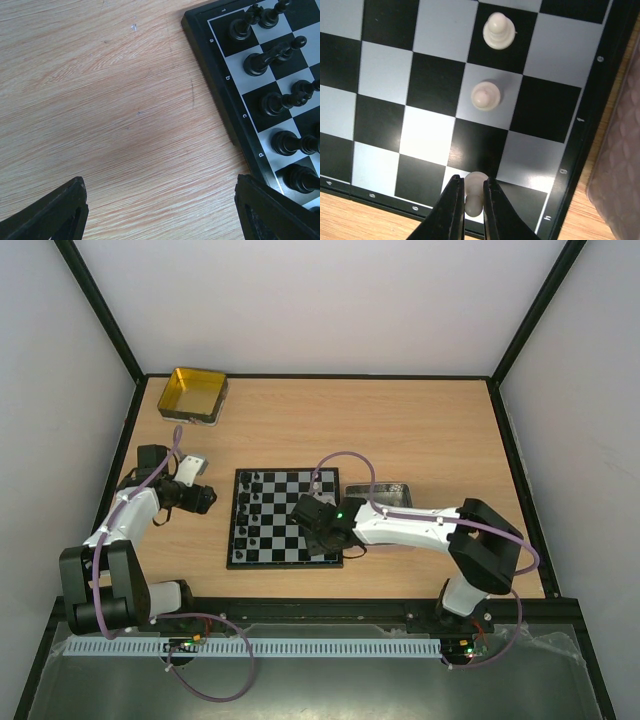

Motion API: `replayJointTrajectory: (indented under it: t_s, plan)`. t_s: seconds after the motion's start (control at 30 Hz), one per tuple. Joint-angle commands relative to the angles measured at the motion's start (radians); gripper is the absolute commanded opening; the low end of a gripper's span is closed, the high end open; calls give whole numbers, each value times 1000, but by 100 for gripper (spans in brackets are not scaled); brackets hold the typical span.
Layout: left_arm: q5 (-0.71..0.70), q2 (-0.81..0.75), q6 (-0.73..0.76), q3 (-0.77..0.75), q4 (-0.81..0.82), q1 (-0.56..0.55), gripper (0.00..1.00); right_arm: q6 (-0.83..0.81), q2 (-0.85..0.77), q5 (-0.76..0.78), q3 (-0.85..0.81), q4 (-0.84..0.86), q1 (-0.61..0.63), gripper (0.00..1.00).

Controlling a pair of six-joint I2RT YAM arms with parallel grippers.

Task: Set up the chess pieces on the board
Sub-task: Place the chess piece on the chessboard.

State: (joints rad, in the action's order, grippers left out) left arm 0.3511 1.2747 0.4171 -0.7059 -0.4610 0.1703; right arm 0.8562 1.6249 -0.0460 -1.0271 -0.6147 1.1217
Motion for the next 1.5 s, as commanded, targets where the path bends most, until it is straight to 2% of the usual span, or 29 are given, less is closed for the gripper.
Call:
replayJointTrajectory:
  t_s: [0.0,0.63,1.47]
  plan:
    - [18,-24,-6,-5,5,-3,81,-18,27,30,-46,6,7,8]
    - [22,-17,-6,-2,10,-3,81,-30,69,55,-74,-8,3,9]
    - [23,-12,-5,1,15,-8,81,-33,88,49,-71,4,-2,14]
